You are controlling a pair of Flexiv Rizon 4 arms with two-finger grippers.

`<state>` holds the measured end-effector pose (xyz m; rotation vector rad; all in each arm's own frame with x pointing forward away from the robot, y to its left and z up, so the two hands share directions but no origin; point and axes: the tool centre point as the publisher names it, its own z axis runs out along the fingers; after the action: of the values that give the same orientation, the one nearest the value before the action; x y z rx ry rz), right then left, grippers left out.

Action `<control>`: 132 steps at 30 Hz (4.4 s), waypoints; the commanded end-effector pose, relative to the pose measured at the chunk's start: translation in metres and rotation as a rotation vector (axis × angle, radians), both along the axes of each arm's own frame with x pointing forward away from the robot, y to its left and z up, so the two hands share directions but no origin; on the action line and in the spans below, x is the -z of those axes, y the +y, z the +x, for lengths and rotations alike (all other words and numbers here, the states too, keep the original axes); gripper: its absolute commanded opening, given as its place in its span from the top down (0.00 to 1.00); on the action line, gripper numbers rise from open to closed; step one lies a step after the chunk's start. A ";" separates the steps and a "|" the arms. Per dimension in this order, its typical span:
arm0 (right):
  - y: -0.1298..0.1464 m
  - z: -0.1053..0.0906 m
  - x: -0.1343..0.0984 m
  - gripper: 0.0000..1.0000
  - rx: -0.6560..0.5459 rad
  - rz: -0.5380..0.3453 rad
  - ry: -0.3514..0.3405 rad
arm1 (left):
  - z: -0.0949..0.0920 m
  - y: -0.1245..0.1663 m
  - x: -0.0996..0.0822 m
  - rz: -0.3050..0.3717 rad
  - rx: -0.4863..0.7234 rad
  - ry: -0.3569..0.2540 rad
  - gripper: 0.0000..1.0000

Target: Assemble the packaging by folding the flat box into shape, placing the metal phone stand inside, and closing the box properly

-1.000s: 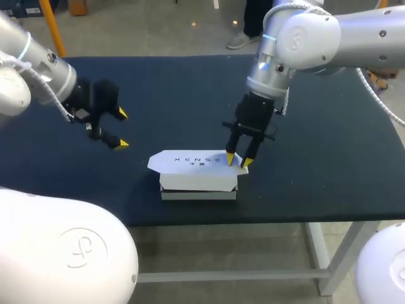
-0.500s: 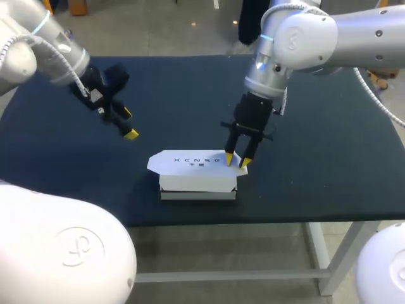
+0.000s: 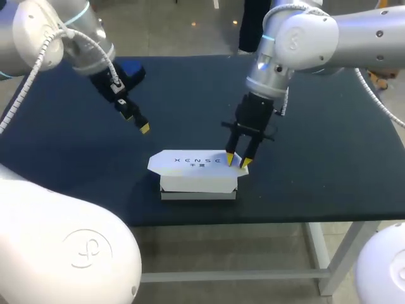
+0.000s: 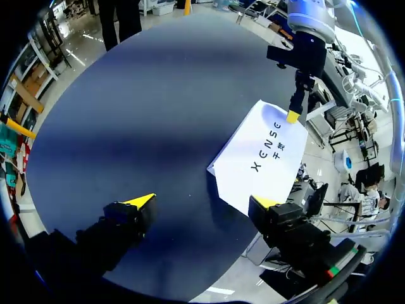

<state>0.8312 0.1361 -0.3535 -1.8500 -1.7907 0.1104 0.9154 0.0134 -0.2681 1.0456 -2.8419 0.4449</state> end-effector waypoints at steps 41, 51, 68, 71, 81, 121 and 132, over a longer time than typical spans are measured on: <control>-0.006 0.000 0.004 0.64 0.034 0.008 -0.009 | -0.050 -0.066 0.032 0.061 -0.762 0.190 0.00; -0.008 0.000 0.009 0.64 0.041 0.012 -0.003 | -0.064 -0.069 0.046 0.069 -0.783 0.181 0.07; -0.008 0.000 0.010 0.65 0.076 0.008 -0.029 | -0.064 -0.069 0.046 0.069 -0.783 0.181 0.54; -0.008 0.000 0.011 0.65 0.080 0.005 -0.030 | -0.068 -0.067 0.050 0.072 -0.802 0.188 0.56; -0.006 0.000 0.014 0.65 0.096 0.010 -0.037 | -0.076 -0.066 0.062 0.081 -0.824 0.180 0.53; -0.008 -0.018 0.011 0.62 0.240 0.035 -0.154 | -0.089 -0.076 0.091 0.095 -0.838 0.173 0.47; -0.005 -0.024 0.012 0.62 0.250 0.026 -0.188 | -0.093 -0.074 0.092 0.077 -0.841 0.168 0.44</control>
<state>0.8117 0.1314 -0.3656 -2.0952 -1.6515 -0.1736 0.8259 -0.0619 -0.3587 2.1463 -2.1611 0.2538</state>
